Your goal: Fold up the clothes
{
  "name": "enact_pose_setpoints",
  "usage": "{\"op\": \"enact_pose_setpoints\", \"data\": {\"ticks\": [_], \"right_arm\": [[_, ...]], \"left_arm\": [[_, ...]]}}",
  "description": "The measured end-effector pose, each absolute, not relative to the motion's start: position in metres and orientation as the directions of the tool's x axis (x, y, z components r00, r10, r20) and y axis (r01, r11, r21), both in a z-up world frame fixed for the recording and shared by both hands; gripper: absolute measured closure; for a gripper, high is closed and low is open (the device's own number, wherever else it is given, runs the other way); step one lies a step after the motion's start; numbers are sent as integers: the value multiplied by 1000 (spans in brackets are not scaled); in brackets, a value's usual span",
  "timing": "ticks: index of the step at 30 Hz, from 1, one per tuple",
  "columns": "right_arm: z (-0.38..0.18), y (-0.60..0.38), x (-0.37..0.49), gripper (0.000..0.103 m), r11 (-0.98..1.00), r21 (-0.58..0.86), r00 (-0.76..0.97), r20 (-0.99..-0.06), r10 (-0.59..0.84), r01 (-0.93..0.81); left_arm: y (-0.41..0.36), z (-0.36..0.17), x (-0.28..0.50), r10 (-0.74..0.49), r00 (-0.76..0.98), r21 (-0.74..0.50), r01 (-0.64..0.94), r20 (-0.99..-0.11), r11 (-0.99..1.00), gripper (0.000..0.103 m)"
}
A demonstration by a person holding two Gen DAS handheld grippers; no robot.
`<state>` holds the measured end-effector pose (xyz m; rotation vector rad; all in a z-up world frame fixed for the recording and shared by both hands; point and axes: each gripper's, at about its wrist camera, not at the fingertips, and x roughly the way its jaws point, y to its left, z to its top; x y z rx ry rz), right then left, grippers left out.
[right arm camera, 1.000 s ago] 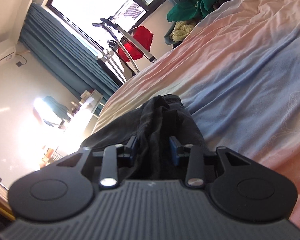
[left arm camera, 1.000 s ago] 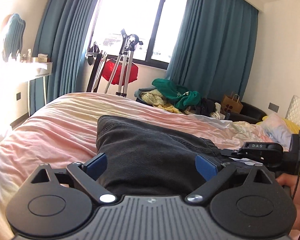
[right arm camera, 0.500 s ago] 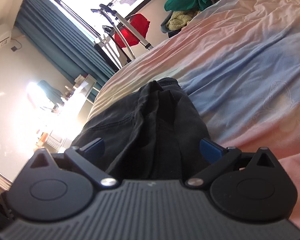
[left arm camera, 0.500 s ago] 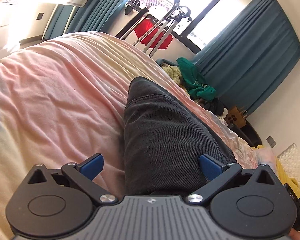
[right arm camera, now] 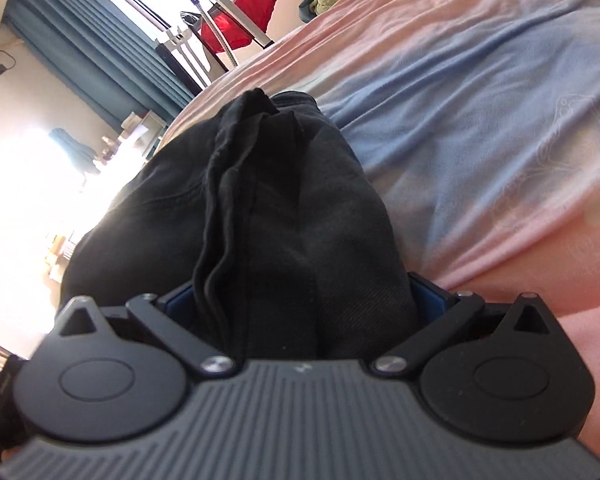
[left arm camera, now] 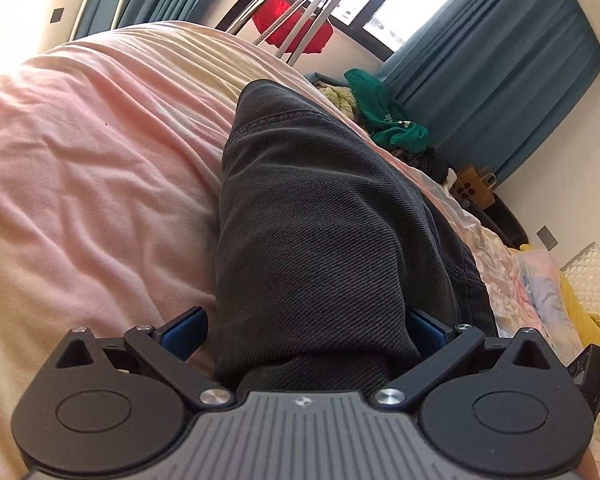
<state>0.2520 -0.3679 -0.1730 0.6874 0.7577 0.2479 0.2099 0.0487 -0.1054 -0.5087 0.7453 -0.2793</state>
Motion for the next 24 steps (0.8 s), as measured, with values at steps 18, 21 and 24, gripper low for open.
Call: {"op": "enact_pose_setpoints", "data": {"ticks": [18,21,24], "right_arm": [[-148,-338,254,36,789,614,739,-531,415,-3],[-137,-336,245,53,796,606,761,-513,396,-6],[-122,-333,235,59,801,599,782,-490,385,-19]], "left_arm": [[48,-105,198,-333,740,-491,5,-584,871,33],[40,-94,192,-302,748,-458,-4,-591,889,38],[37,-79,184,-294,754,-456,-7,-587,890,45]]}}
